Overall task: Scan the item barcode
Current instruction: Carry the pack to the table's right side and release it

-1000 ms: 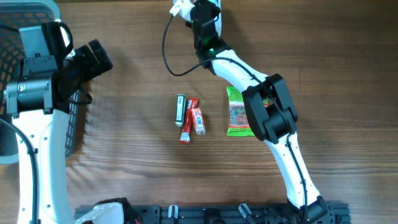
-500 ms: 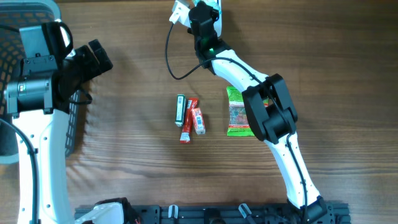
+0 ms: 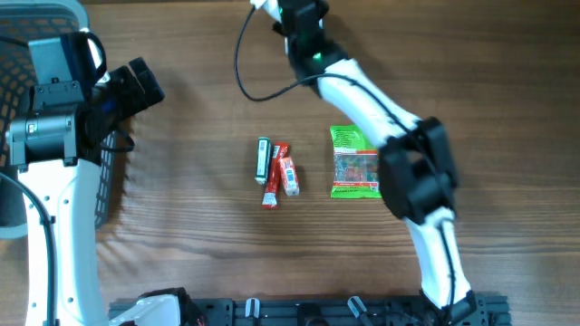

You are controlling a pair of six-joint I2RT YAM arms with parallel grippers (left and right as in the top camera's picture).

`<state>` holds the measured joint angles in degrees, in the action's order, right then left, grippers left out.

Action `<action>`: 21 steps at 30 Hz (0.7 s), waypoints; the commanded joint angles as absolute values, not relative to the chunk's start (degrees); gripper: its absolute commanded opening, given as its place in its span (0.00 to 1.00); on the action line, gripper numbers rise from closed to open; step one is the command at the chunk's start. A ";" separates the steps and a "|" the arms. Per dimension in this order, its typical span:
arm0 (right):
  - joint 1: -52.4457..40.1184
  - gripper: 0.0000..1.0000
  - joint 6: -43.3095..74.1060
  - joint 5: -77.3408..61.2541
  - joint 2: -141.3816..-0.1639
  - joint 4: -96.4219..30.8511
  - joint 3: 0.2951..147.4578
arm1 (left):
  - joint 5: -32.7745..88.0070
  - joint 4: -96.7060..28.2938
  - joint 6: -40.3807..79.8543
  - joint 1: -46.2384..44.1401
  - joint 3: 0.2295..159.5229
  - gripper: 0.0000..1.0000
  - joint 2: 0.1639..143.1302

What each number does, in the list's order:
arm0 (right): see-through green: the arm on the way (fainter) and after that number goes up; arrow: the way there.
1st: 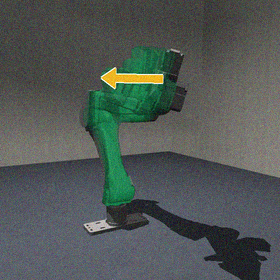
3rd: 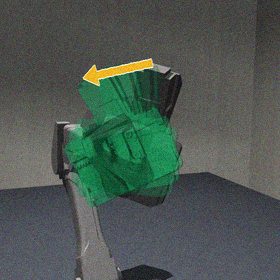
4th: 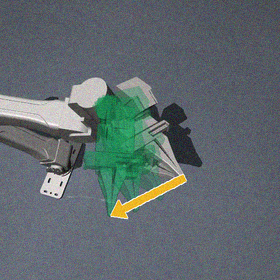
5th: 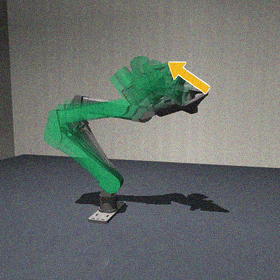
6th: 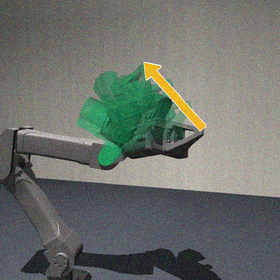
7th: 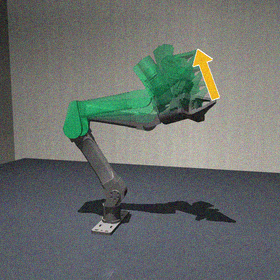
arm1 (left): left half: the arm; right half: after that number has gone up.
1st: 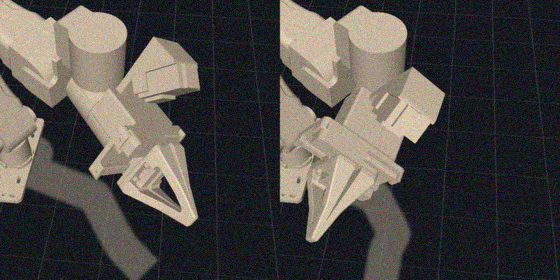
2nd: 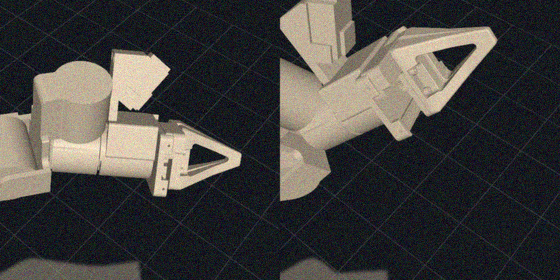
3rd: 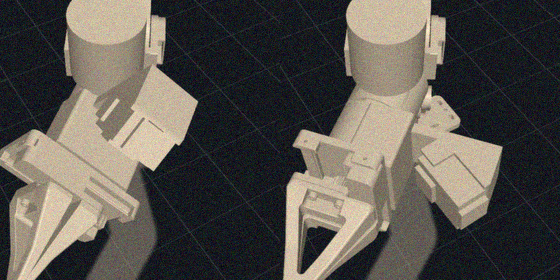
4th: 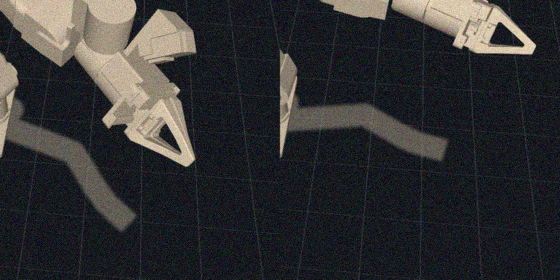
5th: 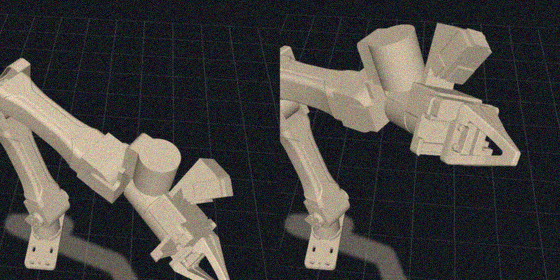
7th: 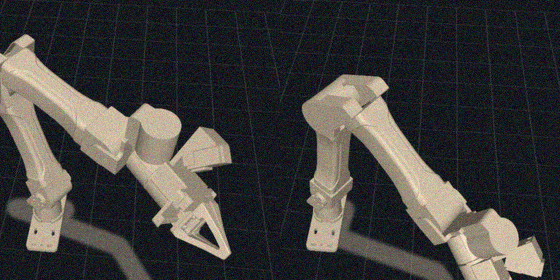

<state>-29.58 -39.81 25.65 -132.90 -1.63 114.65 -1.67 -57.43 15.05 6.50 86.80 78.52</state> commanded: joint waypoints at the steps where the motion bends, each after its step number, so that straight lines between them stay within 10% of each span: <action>1: -29.30 0.04 -21.15 19.22 -115.18 -17.28 115.83 | -2.04 -57.32 13.89 6.72 87.37 1.00 78.13; 12: -11.35 0.04 8.03 11.81 -99.15 -70.30 115.66 | -2.02 -57.32 13.89 6.72 87.37 1.00 78.13; 21: 10.74 0.04 7.03 -2.46 -99.96 -68.79 94.04 | -2.04 -57.32 13.89 6.72 87.37 1.00 78.13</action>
